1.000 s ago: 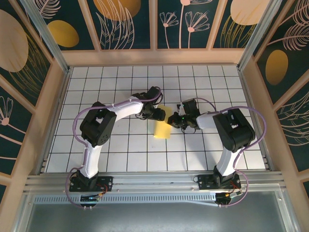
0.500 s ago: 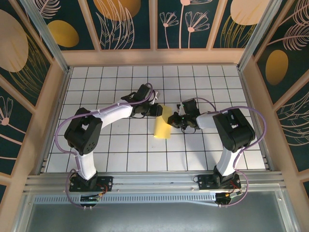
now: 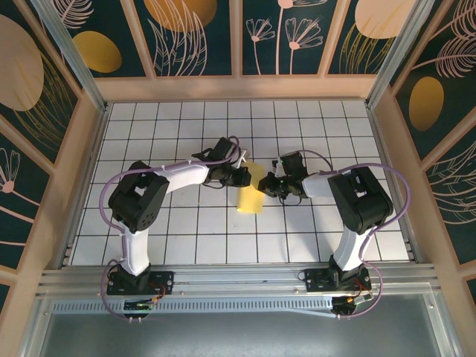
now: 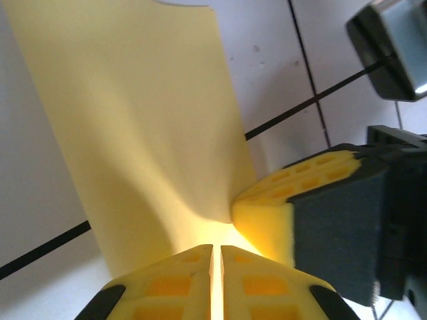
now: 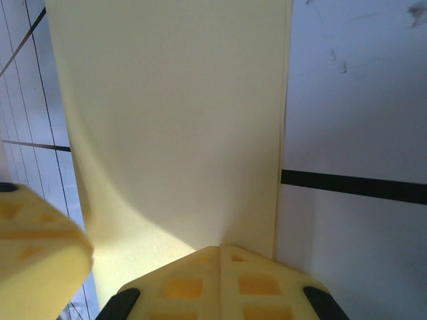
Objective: Fold a paper plane with a square sheet of paper (fold left side to right side)
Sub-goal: First fold the square sheet of paper in half at the center of the table.
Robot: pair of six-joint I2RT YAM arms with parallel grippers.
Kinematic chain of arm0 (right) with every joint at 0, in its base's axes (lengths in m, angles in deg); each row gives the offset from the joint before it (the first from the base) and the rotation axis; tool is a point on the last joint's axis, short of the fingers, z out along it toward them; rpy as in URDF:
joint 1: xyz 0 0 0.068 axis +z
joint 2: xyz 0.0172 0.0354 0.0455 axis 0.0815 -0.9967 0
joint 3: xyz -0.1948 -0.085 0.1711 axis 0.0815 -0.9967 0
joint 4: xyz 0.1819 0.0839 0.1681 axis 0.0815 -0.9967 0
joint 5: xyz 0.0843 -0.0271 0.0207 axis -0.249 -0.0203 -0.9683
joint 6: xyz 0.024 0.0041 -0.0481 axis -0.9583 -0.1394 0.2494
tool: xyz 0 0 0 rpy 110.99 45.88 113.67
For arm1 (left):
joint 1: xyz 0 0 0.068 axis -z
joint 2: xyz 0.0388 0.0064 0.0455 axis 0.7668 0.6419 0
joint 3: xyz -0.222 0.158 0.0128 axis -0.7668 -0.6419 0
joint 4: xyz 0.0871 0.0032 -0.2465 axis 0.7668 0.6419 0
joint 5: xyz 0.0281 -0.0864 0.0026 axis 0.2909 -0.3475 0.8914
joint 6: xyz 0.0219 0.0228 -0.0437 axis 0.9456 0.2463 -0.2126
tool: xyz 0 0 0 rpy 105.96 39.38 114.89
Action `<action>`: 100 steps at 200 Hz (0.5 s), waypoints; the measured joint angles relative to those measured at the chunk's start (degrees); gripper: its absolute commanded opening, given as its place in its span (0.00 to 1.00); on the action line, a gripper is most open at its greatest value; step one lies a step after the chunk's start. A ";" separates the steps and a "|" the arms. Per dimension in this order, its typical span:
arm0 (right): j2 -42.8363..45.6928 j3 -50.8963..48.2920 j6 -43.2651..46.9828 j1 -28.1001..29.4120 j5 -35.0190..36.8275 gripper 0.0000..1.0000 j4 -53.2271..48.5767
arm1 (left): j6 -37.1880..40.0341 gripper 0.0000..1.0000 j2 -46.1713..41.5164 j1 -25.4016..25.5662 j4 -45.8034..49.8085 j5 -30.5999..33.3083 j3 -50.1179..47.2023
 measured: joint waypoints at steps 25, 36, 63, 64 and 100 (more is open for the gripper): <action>-0.02 0.11 0.39 0.00 0.00 0.00 -0.24 | 0.02 0.11 0.76 -0.02 -0.02 1.29 -0.42; -0.07 0.22 0.63 0.00 -0.02 0.00 -0.42 | 0.02 0.11 0.90 -0.13 -0.04 1.73 -0.83; -0.11 0.52 1.09 0.00 0.00 0.00 -0.94 | 0.02 0.10 0.92 -0.66 -0.26 2.51 -2.45; -0.11 0.52 1.09 0.00 0.00 0.00 -0.96 | 0.02 0.10 0.92 -0.70 -0.31 2.56 -2.54; -0.28 0.85 1.46 0.00 0.02 0.00 -1.44 | 0.00 0.09 0.92 -1.60 -1.60 2.34 -4.59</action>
